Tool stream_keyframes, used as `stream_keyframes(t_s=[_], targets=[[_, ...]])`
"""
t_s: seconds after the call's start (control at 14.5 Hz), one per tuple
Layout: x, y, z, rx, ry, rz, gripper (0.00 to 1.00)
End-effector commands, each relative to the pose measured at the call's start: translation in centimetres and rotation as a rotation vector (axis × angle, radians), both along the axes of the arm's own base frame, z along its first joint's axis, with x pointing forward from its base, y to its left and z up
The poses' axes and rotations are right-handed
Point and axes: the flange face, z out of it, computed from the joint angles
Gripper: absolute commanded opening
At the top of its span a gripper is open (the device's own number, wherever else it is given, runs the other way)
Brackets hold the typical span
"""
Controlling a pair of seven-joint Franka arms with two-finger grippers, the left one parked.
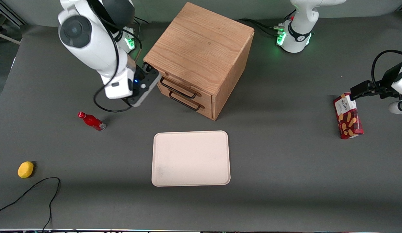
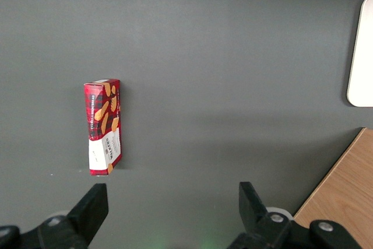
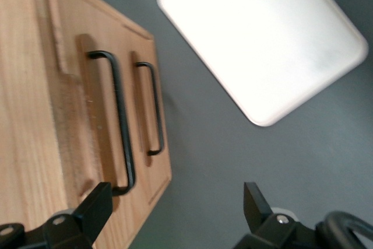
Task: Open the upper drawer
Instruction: 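Hook the right gripper onto the upper drawer's black bar handle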
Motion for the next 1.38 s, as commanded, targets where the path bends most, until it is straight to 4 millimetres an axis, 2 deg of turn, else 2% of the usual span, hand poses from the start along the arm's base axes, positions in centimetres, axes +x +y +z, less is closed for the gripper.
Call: stream_keyframes(t_s=[0.0, 0.28, 0.41, 0.9, 1.31], targets=[[-0.2, 2.0, -1.1, 0.054, 0.042, 0.080, 1.00], [-0.4, 3.7, -5.5, 0.046, 0.118, 0.114, 1.00], [-0.6, 4.5, -7.0, 0.049, 0.112, 0.121, 1.00], [-0.5, 4.7, -10.1, 0.060, 0.102, 0.108, 1.00], [-0.8, 5.2, -11.9, 0.057, 0.118, 0.115, 1.00]])
